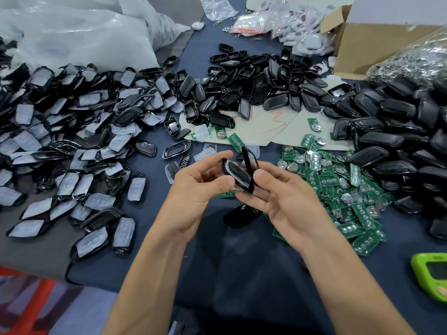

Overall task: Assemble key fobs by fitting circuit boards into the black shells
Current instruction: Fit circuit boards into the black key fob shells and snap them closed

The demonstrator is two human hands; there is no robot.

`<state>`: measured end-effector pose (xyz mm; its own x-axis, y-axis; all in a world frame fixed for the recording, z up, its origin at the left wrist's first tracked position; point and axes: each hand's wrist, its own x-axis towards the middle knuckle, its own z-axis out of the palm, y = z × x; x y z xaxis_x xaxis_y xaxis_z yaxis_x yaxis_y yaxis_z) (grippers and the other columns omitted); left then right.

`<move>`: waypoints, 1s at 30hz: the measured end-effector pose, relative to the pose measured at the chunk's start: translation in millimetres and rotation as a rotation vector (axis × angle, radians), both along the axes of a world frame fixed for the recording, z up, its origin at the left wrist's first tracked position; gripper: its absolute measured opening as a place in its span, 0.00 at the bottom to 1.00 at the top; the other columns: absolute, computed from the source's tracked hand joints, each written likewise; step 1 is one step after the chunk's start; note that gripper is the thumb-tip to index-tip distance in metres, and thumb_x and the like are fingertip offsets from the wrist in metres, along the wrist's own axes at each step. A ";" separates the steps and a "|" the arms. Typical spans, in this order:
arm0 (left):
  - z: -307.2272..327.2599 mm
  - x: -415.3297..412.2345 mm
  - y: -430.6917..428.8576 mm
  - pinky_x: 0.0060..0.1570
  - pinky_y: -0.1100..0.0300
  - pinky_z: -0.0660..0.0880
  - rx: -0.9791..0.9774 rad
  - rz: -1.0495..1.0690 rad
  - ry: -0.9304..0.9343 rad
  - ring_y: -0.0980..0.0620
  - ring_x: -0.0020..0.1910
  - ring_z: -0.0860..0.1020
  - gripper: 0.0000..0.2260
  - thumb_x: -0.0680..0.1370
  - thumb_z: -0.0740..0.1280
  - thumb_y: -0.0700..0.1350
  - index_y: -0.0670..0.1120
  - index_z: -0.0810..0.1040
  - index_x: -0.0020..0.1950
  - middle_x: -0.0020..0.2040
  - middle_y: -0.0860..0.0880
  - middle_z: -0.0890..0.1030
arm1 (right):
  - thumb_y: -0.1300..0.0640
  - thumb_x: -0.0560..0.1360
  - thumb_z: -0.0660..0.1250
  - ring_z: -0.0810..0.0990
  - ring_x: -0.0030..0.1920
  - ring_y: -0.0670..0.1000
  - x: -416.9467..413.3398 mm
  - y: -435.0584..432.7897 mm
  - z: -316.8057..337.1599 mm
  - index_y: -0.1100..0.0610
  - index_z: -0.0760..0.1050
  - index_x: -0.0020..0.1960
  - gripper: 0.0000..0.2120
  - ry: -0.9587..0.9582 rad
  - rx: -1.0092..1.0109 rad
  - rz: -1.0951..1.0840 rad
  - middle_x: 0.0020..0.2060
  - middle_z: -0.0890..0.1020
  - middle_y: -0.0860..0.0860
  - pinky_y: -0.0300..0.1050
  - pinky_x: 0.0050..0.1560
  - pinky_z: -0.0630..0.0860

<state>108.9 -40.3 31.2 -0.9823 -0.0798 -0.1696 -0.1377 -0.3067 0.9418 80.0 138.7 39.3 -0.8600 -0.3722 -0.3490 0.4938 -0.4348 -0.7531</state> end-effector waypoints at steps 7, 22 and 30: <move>4.2 -0.7 1.2 0.52 0.64 0.78 -0.098 -0.011 0.011 0.53 0.50 0.83 0.21 0.69 0.76 0.37 0.52 0.86 0.60 0.52 0.46 0.87 | 0.70 0.73 0.74 0.87 0.51 0.46 1.2 -3.6 -1.0 0.49 0.85 0.52 0.17 0.362 0.431 0.025 0.48 0.89 0.47 0.41 0.54 0.82; 37.3 -2.4 7.5 0.46 0.67 0.79 -0.606 0.055 0.036 0.58 0.47 0.84 0.18 0.67 0.78 0.49 0.60 0.87 0.56 0.49 0.60 0.87 | 0.66 0.70 0.72 0.87 0.53 0.57 2.3 -7.3 -9.0 0.61 0.82 0.60 0.18 0.021 -0.103 0.202 0.52 0.86 0.61 0.50 0.54 0.84; 52.7 -7.4 7.1 0.49 0.60 0.81 -0.563 0.015 -0.002 0.52 0.51 0.85 0.17 0.73 0.78 0.38 0.53 0.87 0.59 0.52 0.53 0.88 | 0.65 0.73 0.70 0.86 0.58 0.58 1.5 -7.5 -9.7 0.62 0.80 0.63 0.18 -0.065 -0.335 0.234 0.56 0.85 0.60 0.48 0.54 0.83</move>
